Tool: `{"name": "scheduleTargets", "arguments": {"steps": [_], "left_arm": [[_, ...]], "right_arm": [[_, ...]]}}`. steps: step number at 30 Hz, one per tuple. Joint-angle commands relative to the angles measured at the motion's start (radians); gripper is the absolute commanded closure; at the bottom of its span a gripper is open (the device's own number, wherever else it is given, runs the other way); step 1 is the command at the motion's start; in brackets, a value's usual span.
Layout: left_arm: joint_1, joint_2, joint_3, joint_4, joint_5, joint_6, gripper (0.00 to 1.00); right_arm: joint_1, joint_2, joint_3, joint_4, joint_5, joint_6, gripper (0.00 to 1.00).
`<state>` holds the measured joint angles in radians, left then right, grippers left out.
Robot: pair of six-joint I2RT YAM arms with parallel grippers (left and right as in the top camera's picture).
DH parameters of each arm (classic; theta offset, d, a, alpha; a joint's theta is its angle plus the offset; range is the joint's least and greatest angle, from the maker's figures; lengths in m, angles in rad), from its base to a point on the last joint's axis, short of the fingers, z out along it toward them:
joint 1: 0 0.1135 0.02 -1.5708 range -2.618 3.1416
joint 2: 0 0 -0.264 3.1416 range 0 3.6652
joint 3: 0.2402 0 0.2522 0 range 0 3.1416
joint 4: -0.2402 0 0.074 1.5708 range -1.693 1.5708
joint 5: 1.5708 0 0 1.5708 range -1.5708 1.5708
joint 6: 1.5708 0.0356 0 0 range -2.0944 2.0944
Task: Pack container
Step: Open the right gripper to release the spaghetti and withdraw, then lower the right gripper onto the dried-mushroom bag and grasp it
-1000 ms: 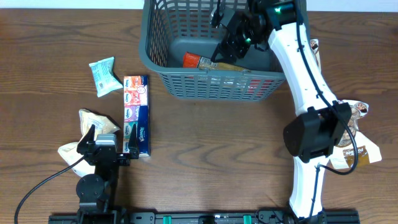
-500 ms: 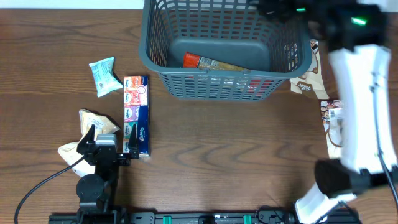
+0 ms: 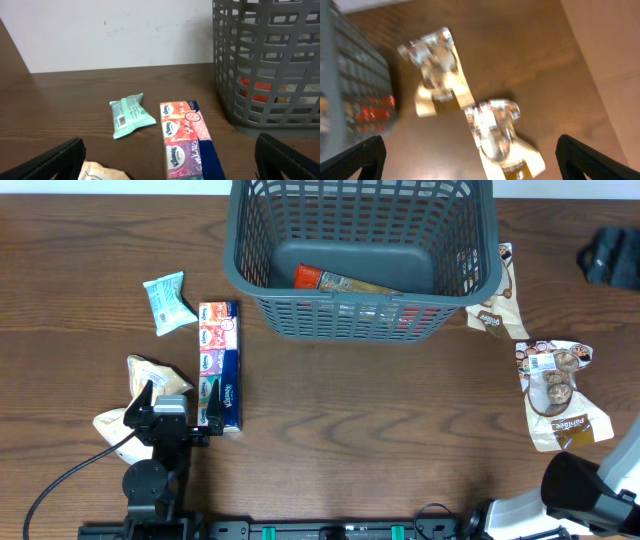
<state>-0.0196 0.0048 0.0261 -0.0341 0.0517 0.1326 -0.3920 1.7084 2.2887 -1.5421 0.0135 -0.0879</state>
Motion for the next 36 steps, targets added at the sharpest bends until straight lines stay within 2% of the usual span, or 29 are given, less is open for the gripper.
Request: {"name": "scheduleTargets", "arguments": {"steps": [1,3,7,16,25,29,34,36], "left_arm": [[0.0,0.0,-0.022,-0.01,-0.011,0.012,0.01],[0.0,0.0,-0.022,-0.01,-0.011,0.012,0.01],[0.0,0.0,-0.022,-0.01,-0.011,0.012,0.01],[0.0,0.0,-0.022,-0.01,-0.011,0.012,0.01],[0.0,0.0,-0.022,-0.009,-0.011,0.012,0.01],[0.0,0.0,-0.022,0.001,-0.011,0.012,0.01],[0.0,0.0,-0.022,0.001,-0.011,0.012,0.01],[0.0,0.0,-0.022,0.001,-0.011,0.012,0.01]], "right_arm": [[-0.03,-0.001,-0.002,-0.071,-0.029,-0.052,0.07],[-0.047,-0.001,-0.004,-0.15,-0.025,-0.051,0.07],[-0.056,-0.032,-0.079,-0.156,-0.07,-0.048,0.07],[-0.087,-0.104,-0.476,-0.063,-0.051,-0.087,0.05],[-0.175,-0.103,-0.826,0.224,-0.077,-0.384,0.04],[-0.219,-0.103,-0.922,0.34,-0.159,-0.507,0.04],[-0.229,-0.103,-0.993,0.472,-0.148,-0.705,0.05],[-0.229,-0.102,-1.004,0.515,-0.125,-0.734,0.05]]}}
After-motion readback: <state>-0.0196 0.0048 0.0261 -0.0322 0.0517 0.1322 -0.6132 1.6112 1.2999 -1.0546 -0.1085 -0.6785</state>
